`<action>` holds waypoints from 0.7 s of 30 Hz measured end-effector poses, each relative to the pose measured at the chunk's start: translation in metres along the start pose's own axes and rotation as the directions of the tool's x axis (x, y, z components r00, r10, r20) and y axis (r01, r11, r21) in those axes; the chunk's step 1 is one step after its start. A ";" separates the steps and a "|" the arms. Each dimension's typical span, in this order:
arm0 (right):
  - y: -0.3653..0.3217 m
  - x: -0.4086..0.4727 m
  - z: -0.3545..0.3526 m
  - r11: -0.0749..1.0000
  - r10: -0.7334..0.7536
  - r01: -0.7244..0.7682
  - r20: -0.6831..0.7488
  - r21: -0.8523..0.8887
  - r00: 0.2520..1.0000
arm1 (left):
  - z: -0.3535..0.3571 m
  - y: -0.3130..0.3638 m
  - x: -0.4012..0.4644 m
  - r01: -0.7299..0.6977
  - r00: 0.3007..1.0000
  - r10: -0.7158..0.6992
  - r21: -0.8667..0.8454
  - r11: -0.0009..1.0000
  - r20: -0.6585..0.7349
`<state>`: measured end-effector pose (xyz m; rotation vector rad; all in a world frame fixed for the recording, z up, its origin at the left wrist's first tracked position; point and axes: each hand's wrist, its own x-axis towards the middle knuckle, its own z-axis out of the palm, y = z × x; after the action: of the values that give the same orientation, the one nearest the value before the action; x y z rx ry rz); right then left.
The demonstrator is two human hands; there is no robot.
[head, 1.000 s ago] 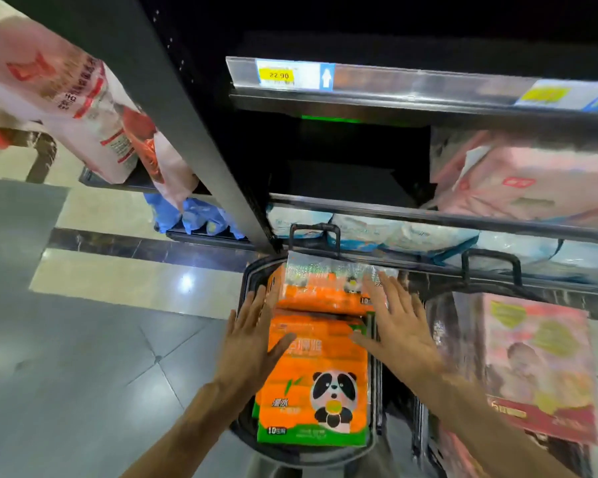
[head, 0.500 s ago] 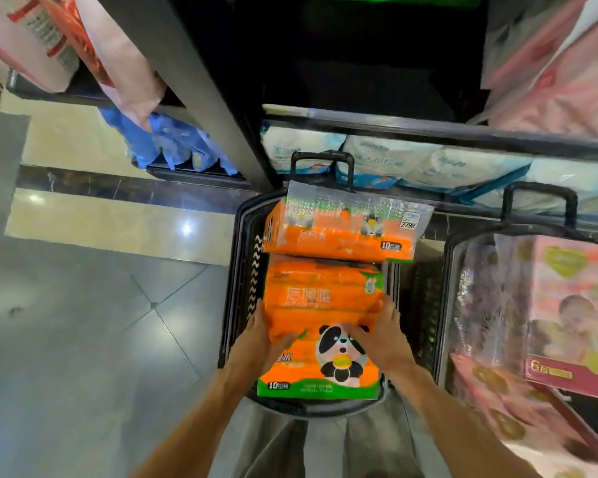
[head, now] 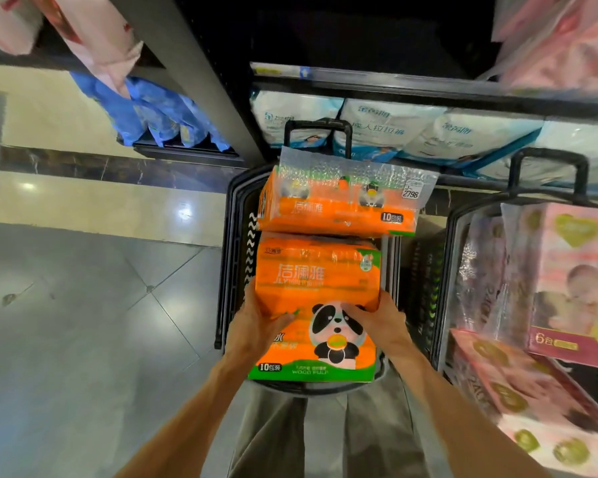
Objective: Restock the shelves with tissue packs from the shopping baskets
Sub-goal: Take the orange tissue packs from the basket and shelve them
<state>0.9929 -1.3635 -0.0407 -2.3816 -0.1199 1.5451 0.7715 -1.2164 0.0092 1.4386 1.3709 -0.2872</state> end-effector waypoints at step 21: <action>-0.040 -0.143 -0.044 0.938 -0.214 0.210 -0.017 0.274 0.977 | -0.073 0.065 -0.090 -0.125 0.992 0.128 0.089 0.988 -0.024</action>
<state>0.9763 -1.3668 0.1129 -2.0692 -0.1489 1.3786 0.7634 -1.1946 0.1404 1.6008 1.2980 -0.2467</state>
